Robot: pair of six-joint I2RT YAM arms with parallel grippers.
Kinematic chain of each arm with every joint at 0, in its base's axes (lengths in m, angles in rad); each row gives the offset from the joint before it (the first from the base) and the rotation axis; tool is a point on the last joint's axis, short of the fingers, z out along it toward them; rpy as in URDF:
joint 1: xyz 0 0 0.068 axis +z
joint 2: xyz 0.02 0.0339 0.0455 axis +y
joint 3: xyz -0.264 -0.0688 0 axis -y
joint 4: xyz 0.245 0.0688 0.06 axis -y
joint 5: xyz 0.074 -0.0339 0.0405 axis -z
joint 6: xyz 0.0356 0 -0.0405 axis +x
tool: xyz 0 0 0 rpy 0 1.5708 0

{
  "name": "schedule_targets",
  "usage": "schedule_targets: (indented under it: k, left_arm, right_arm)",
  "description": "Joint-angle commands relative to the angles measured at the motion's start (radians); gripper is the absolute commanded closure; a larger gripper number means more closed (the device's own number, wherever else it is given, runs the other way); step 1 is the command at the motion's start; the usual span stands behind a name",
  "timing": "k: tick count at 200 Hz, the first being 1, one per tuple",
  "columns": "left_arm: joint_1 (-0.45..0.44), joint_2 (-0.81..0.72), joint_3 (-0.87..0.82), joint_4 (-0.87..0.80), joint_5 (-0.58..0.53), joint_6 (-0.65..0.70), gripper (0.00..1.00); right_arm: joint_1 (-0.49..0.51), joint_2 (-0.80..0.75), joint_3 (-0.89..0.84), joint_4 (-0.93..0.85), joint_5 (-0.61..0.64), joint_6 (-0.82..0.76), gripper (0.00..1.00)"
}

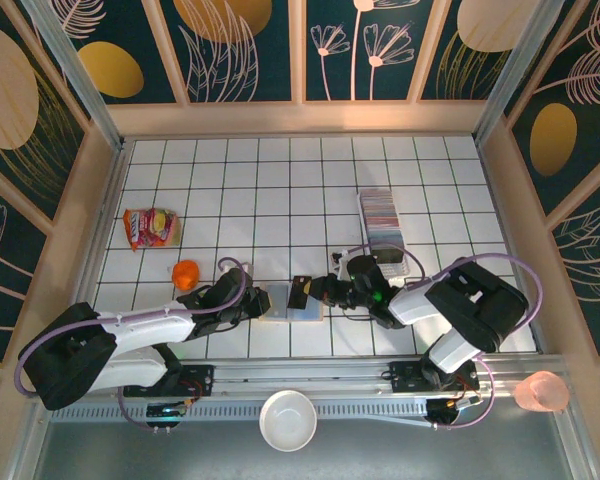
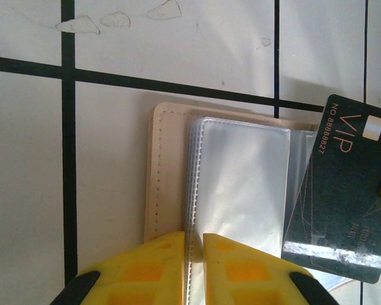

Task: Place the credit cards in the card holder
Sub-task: Insert the credit card into the card slot.

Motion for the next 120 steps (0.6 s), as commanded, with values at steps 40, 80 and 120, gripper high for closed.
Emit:
schedule_targets:
  k: [40,80,120]
  left_arm:
    - [-0.009,0.027,-0.02,-0.039,0.004,0.004,0.87]
    - [-0.009,0.029,-0.018,-0.042,0.006,0.008,0.87]
    - [-0.009,0.026,-0.019,-0.042,0.004,0.007,0.87]
  right_arm:
    - [0.011,-0.049,-0.009,-0.031,0.016,-0.01,1.0]
    - [0.011,-0.039,-0.001,-0.047,0.027,-0.027,1.0]
    - [0.014,0.014,-0.013,0.032,0.011,0.0,1.0]
